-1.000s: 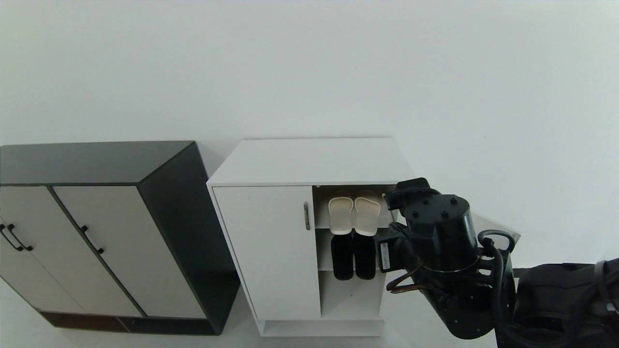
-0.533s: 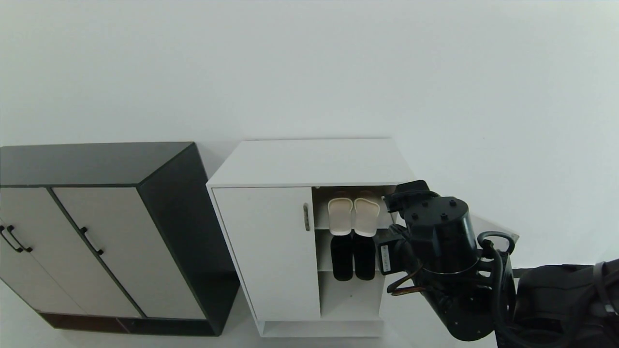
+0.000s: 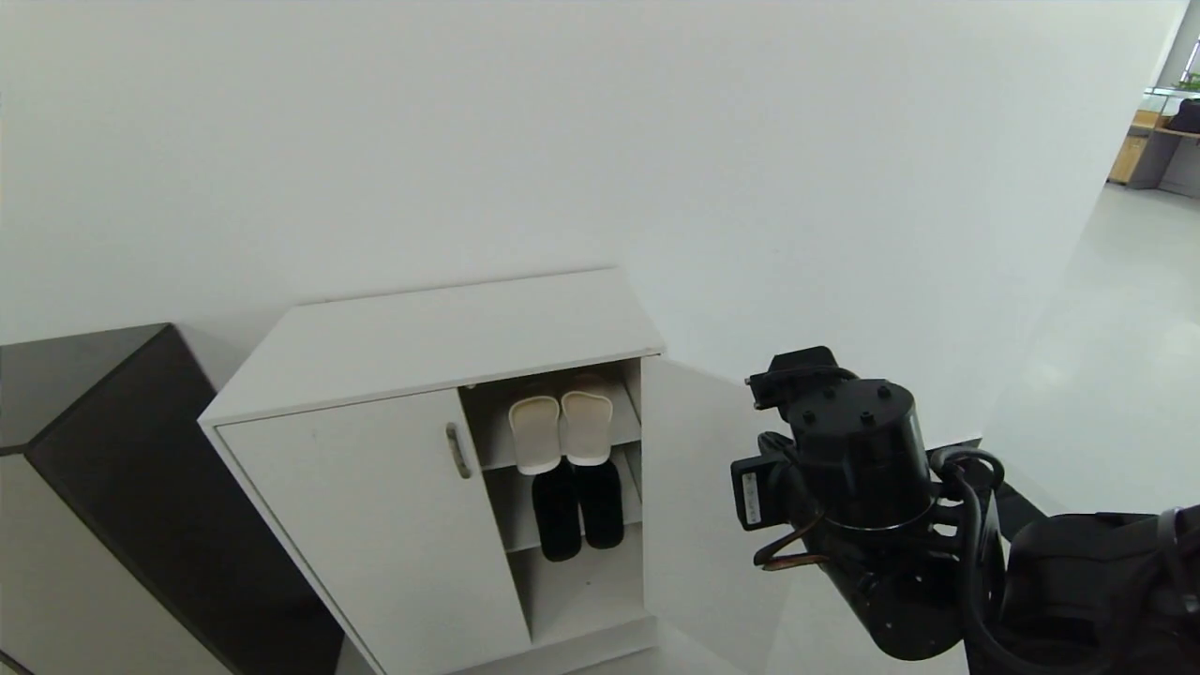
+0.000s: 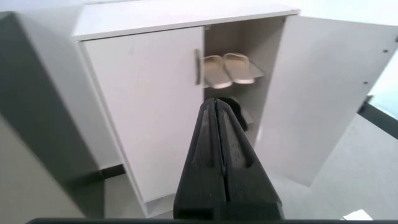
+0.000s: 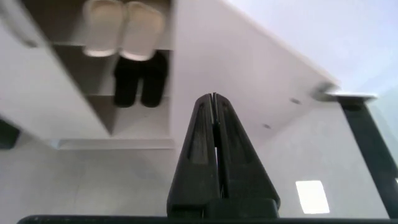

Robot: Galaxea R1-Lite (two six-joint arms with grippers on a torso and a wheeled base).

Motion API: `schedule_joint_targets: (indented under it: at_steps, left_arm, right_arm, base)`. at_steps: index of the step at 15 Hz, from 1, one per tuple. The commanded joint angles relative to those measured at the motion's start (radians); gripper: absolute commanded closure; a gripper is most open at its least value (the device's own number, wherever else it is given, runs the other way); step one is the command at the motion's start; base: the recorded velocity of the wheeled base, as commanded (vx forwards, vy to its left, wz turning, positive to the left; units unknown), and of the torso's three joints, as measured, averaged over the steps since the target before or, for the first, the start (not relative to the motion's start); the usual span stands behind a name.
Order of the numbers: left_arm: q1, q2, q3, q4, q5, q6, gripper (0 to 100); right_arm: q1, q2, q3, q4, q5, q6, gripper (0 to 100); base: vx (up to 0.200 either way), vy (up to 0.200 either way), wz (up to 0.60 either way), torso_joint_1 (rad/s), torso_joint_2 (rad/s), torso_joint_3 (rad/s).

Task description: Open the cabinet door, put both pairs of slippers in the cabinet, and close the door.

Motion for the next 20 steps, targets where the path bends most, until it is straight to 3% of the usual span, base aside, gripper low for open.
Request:
schedule_joint_targets:
  at_steps: [1,8,14,16,20]
  left_arm:
    - [0.000,0.001,0.000,-0.002,0.000,0.000,100]
    - [0.000,0.000,0.000,-0.002,0.000,0.000,100]
    - [0.000,0.001,0.000,-0.002,0.000,0.000,100]
    - [0.000,0.001,0.000,-0.002,0.000,0.000,100]
    - [0.000,0.001,0.000,-0.002,0.000,0.000,100]
  right_arm:
    - [-0.006,0.000,0.000,0.000,0.001,0.000,100]
    - [-0.135,-0.010,-0.089,0.029,0.056,0.000,100]
    - [-0.143,-0.004,-0.094,0.047,0.079,0.004,100]
    - [-0.147,-0.004,-0.098,0.049,0.082,0.004,100]
    - [-0.262,0.056,-0.206,0.055,0.165,0.003,100]
  base:
    - [0.000,0.000,0.00,0.000,0.00,0.000]
    - [0.000,0.000,0.00,0.000,0.00,0.000]
    - [-0.167,0.000,0.00,0.006,0.01,0.002]
    - [0.000,0.000,0.00,0.000,0.00,0.000]
    - [0.000,0.000,0.00,0.000,0.00,0.000]
